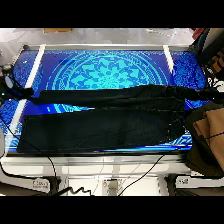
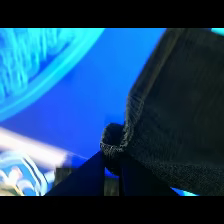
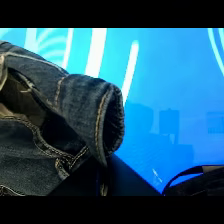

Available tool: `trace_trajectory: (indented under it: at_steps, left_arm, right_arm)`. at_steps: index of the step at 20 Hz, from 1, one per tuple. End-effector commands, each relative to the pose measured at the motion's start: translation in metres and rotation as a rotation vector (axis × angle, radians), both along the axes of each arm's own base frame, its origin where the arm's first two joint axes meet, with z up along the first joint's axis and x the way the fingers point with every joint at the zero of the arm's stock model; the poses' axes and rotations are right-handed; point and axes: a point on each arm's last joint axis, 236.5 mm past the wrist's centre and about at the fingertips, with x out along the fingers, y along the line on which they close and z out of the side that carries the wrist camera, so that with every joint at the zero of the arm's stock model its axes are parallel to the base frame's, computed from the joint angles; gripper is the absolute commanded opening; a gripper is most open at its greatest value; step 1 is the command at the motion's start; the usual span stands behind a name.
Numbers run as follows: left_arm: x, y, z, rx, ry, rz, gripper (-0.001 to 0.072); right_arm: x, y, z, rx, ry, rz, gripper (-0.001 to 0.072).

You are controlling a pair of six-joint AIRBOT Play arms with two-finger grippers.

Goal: Fold the clothes and pants, and hang the long-sleeved shirts on hangers.

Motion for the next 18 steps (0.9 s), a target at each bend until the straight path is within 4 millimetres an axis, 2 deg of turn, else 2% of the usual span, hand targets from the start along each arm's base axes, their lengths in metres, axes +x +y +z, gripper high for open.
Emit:
trace_trajectory:
  at_steps: [1,6,11,14,18]
  left_arm:
    - [-0.024,-0.006,-0.040,-0.040,0.165,-0.008,0.0043]
    - [-0.036,0.006,-0.042,-0.005,0.216,0.002,0.0042]
    - [-0.022,0.008,-0.059,0.000,0.189,-0.016,0.0042]
    - [0.002,0.012,-0.056,0.020,0.089,-0.016,0.0042]
    - [0.053,0.015,-0.028,0.026,-0.176,0.014,0.0042]
  right_arm:
    - [-0.001,0.000,0.000,0.000,0.003,0.000,0.0020]
    - [-0.001,0.000,0.000,-0.001,0.003,0.000,0.0020]
    - [0.000,0.000,0.001,0.002,-0.001,-0.002,0.0021]
    - [0.004,-0.003,0.003,-0.006,-0.017,-0.011,0.0021]
    - [0.026,-0.003,0.012,-0.039,-0.105,-0.035,0.0021]
